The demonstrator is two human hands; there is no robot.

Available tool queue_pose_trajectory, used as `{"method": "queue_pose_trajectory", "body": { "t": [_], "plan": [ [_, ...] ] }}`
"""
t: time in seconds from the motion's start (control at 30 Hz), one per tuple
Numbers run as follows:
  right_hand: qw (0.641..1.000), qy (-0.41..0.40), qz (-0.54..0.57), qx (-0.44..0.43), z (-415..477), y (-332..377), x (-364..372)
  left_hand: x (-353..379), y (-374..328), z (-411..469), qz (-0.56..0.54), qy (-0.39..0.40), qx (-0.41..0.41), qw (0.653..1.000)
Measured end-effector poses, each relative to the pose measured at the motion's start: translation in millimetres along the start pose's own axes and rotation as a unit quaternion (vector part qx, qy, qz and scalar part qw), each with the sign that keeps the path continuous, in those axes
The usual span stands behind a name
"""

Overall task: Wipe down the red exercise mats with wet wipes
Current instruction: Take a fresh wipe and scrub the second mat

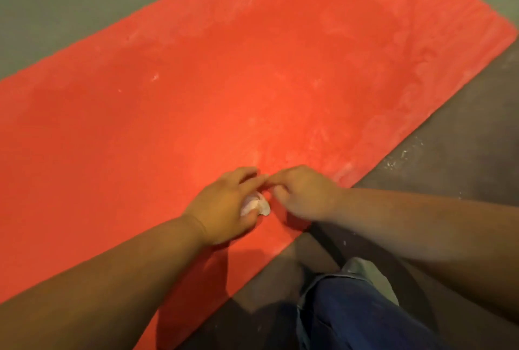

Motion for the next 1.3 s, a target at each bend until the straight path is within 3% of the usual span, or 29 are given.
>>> {"method": "queue_pose_trajectory", "body": {
  "t": [0.13, 0.23, 0.37, 0.47, 0.63, 0.73, 0.83, 0.9, 0.97, 1.0, 1.03, 1.13, 1.2, 1.23, 1.3],
  "plan": [
    [0.993, -0.052, -0.027, 0.107, -25, -43, -25, 16, -19, -1, 0.074, 0.05, 0.117, 0.989],
    [0.993, -0.032, -0.034, 0.105, -42, -53, -29, -8, 5, 14, 0.142, 0.007, 0.112, 0.984],
    [0.995, -0.039, -0.029, 0.09, -45, -63, -32, -11, 30, -2, 0.138, 0.037, 0.095, 0.985],
    [0.997, -0.018, -0.027, 0.071, -39, -67, -34, 15, 9, -23, 0.129, 0.078, 0.156, 0.976],
    [0.996, -0.003, -0.021, 0.084, -33, -76, -39, 28, -21, -25, 0.175, 0.076, 0.243, 0.951],
    [0.996, -0.006, -0.012, 0.093, -36, -79, -41, 22, -31, -17, 0.142, 0.083, 0.287, 0.944],
    [0.995, -0.011, 0.0, 0.099, -41, -83, -41, -2, -20, 11, 0.098, 0.033, 0.219, 0.97],
    [0.994, -0.013, 0.005, 0.105, -46, -86, -41, -21, -1, 32, 0.082, -0.046, 0.083, 0.992],
    [0.994, -0.018, 0.002, 0.111, -51, -88, -42, -21, 13, 38, 0.072, -0.09, -0.06, 0.992],
    [0.993, -0.021, 0.0, 0.113, -53, -89, -42, -13, 8, 36, 0.064, -0.093, -0.084, 0.99],
    [0.993, -0.024, -0.002, 0.114, -55, -89, -42, -3, -4, 31, 0.053, -0.08, -0.067, 0.993],
    [0.993, -0.024, -0.007, 0.118, -56, -89, -41, 30, -47, 5, 0.031, 0.019, 0.116, 0.993],
    [0.993, -0.014, -0.014, 0.117, -54, -88, -42, 26, -40, 10, 0.052, 0.046, 0.167, 0.984],
    [0.993, -0.011, -0.018, 0.117, -54, -89, -42, 17, -27, 21, 0.068, 0.031, 0.146, 0.986],
    [0.993, -0.004, -0.02, 0.12, -56, -90, -42, -9, 18, 48, 0.076, -0.071, -0.004, 0.995]
  ]
}}
Point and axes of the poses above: each hand's wrist, its own z-axis towards the middle knuckle, its own x-axis out of the palm, y = z × x, the point moved 3 cm from there along z, towards the middle knuckle, and after that the axes turned 6 degrees about -x, right-handed, at the moved point
